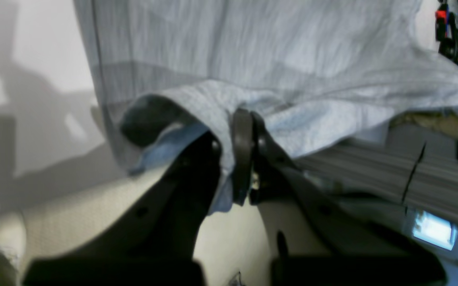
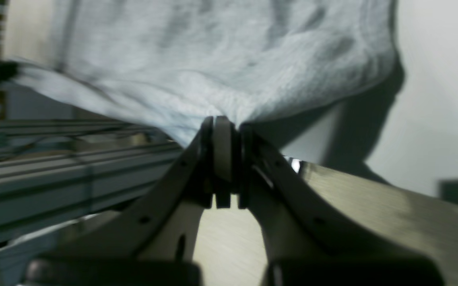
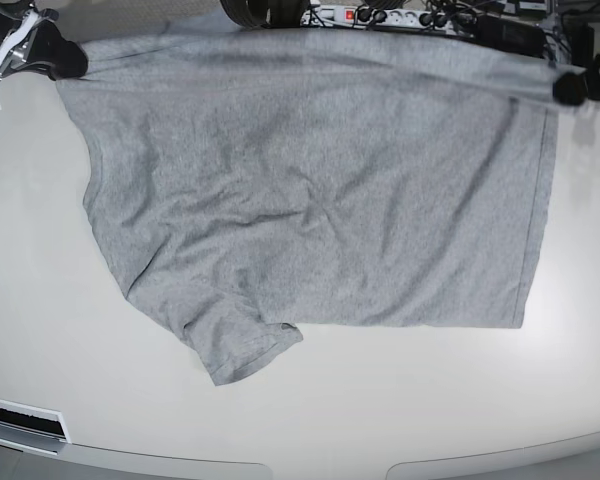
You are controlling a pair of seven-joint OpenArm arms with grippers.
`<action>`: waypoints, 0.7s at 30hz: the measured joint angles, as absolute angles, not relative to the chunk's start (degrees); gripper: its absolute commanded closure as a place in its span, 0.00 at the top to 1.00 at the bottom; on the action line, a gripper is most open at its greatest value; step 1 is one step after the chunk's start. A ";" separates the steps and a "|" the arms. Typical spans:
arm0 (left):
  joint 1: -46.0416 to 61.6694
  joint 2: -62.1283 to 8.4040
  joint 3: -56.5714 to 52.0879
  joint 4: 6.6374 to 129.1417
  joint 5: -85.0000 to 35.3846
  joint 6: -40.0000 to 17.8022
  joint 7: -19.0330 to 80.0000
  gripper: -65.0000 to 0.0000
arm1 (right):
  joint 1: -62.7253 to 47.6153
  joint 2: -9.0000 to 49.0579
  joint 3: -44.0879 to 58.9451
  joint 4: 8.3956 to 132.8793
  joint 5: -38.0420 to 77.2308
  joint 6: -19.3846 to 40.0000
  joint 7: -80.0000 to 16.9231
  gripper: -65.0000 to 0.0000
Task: Layout the t-shirt on the table in an organized manner, then fold the t-shirt properly
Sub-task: 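Lift the held edge with both grippers and fold it over the shirt body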
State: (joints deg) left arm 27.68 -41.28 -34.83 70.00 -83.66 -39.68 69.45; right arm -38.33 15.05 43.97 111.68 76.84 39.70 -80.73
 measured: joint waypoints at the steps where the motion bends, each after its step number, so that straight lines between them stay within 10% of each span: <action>1: 26.48 -41.30 -34.83 70.00 -83.70 -39.68 69.28 0.00 | -37.89 15.05 43.72 111.68 75.88 39.70 -80.60 0.00; 21: 21.08 -41.25 -34.83 70.04 -71.81 -39.68 57.87 0.00 | -30.13 14.24 38.06 111.68 59.75 39.70 -69.60 0.00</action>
State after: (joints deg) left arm 21.08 -41.25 -34.83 70.04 -71.81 -39.68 57.87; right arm -30.13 14.24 38.06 111.68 59.75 39.70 -69.60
